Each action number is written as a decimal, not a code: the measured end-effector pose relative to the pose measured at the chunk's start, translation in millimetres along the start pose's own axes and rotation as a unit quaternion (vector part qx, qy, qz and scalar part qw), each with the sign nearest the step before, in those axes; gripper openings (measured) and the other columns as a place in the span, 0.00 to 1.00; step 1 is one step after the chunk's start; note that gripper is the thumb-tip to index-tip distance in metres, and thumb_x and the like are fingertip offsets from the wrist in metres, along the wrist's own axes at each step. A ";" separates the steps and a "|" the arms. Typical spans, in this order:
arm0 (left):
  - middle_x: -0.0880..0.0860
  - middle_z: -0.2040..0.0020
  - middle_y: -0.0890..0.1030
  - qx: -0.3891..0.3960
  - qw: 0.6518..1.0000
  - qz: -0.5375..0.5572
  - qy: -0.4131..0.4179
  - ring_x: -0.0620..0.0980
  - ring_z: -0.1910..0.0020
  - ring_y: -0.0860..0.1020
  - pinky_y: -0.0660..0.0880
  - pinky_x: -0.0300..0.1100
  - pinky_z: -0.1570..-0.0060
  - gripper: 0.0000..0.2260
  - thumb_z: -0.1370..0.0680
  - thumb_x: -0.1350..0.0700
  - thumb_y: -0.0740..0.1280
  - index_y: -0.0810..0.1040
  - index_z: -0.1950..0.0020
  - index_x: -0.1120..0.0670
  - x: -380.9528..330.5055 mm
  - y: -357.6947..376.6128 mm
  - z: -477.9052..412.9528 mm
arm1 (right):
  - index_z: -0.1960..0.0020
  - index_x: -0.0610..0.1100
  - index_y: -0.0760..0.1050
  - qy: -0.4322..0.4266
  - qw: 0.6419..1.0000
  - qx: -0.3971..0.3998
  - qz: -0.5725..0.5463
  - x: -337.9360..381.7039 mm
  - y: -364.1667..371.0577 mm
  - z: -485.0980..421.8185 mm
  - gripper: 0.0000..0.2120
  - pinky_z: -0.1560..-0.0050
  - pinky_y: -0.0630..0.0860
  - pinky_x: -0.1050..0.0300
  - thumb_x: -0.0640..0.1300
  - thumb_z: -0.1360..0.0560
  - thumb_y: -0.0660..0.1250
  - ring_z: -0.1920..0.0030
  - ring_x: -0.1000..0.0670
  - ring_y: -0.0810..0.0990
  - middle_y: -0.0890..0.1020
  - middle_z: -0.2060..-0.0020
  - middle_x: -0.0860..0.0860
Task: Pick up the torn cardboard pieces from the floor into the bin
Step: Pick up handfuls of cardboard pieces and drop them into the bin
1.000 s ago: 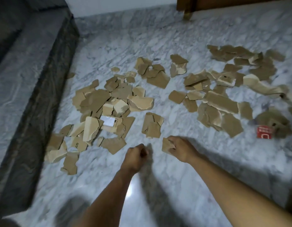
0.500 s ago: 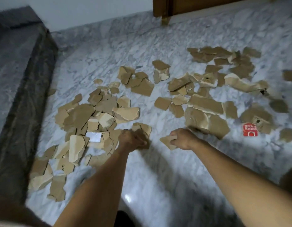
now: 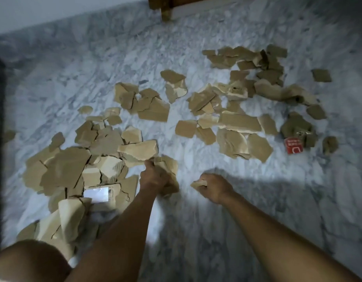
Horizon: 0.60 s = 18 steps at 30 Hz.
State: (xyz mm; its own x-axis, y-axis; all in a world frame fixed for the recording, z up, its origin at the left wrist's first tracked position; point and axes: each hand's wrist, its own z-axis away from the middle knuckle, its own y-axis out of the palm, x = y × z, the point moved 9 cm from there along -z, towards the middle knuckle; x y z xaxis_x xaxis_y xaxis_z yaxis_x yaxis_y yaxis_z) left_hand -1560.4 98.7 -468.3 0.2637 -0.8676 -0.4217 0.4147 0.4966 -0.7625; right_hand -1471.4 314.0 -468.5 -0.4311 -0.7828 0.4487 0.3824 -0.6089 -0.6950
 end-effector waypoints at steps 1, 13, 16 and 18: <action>0.60 0.40 0.78 0.015 1.000 0.005 0.003 0.60 0.39 0.77 0.73 0.47 0.44 0.20 0.21 0.49 0.64 0.71 0.33 0.59 -5.2 -0.1 0.0 | 0.49 0.45 0.80 0.017 1.000 0.013 -0.009 -7.9 -7.3 -1.3 0.17 0.50 0.75 0.55 0.59 0.24 0.67 0.47 0.44 0.81 0.83 0.49 0.47; 0.55 0.50 0.85 0.093 0.982 -0.061 0.155 0.56 0.50 0.82 0.77 0.41 0.53 0.19 0.30 0.50 0.74 0.79 0.40 0.49 -133.5 59.3 1.4 | 0.44 0.55 0.82 0.127 0.986 -0.105 0.009 -91.4 -160.4 -66.5 0.28 0.42 0.78 0.51 0.66 0.41 0.73 0.43 0.42 0.80 0.81 0.42 0.48; 0.53 0.52 0.85 0.111 0.984 -0.064 0.123 0.54 0.54 0.83 0.81 0.44 0.53 0.17 0.30 0.50 0.73 0.79 0.43 0.50 -129.1 71.2 1.4 | 0.39 0.51 0.80 0.069 0.980 -0.150 0.112 -79.4 -154.9 -71.7 0.19 0.40 0.71 0.48 0.53 0.29 0.73 0.39 0.43 0.77 0.79 0.40 0.48; 0.51 0.56 0.85 0.115 0.986 -0.058 0.107 0.51 0.58 0.83 0.82 0.44 0.56 0.17 0.34 0.48 0.73 0.80 0.47 0.49 -126.3 72.9 4.7 | 0.39 0.51 0.77 0.045 0.977 -0.186 0.100 -76.4 -145.9 -70.1 0.19 0.36 0.66 0.44 0.48 0.30 0.74 0.37 0.43 0.75 0.78 0.39 0.49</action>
State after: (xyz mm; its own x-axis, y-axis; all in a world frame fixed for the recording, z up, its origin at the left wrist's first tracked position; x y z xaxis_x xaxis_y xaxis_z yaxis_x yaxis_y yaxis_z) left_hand -1559.4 244.6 -468.3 0.0237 -0.8923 -0.4508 0.6240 0.3655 -0.6906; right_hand -1551.6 471.5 -440.8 -0.4546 -0.8566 0.2443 0.1506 -0.3442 -0.9267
